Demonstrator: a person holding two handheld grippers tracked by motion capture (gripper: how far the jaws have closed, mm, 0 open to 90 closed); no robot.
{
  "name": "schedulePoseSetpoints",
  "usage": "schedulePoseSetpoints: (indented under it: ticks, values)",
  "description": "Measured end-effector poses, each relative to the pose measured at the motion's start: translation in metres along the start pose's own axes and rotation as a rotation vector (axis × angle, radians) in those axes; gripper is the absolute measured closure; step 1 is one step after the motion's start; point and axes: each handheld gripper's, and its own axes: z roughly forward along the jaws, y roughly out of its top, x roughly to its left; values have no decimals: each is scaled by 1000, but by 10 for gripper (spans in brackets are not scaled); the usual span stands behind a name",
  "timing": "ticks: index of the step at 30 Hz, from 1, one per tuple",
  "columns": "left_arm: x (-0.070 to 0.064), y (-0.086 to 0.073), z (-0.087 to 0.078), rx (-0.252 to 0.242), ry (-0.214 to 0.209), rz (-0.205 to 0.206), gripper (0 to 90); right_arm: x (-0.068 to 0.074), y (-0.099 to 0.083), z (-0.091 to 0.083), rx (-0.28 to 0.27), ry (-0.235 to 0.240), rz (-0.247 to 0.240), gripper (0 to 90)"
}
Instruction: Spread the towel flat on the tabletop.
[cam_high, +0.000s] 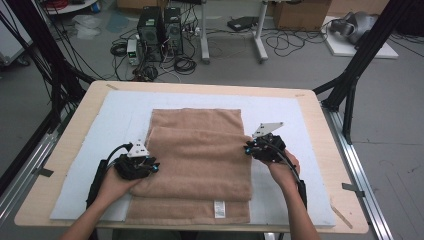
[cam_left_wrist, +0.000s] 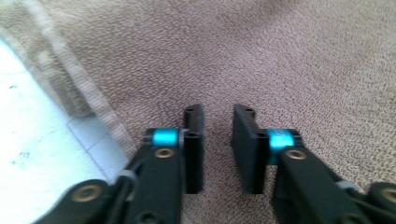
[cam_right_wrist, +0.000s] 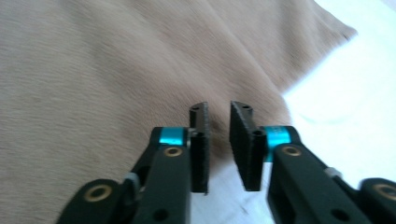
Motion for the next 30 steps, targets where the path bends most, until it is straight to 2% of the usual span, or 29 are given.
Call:
schedulePoseSetpoints:
  ticks: [2,3,5,7,11,14,16,18,19,20,22,24,27,30]
  values:
    - [3,0,-4,-23,0,-13,704,7,2,-1,-23,62,-8,705]
    - [4,0,-5,-25,-4,-21,704,12,2,0,-28,92,-29,691]
    - [6,-1,-5,-19,-2,-20,699,22,1,2,-10,144,-49,663]
    - [7,-3,-4,-2,-8,-25,683,30,-2,5,-4,175,-63,649]
    - [7,-5,1,42,-18,-18,622,40,-12,9,-1,238,-39,608]
    - [5,-5,2,42,-23,-1,633,44,-18,15,16,267,-34,583]
    - [3,-5,2,39,-33,16,710,50,-21,23,60,262,-45,598]
    - [1,-4,3,41,-31,40,806,52,-22,23,38,247,-54,711]
    - [-1,-4,3,44,-28,45,841,51,-21,23,43,258,-60,818]
    - [-1,-3,3,44,-28,46,854,52,-19,23,52,269,-71,844]
    - [0,-2,1,30,-12,39,864,54,-13,23,75,249,-114,854]
    - [1,1,-3,-12,11,28,867,53,-7,19,53,220,-122,856]
    - [7,12,-8,-94,43,-13,867,42,5,11,25,164,-107,856]
    - [18,24,-5,-137,83,-43,867,27,17,6,-8,97,-68,855]
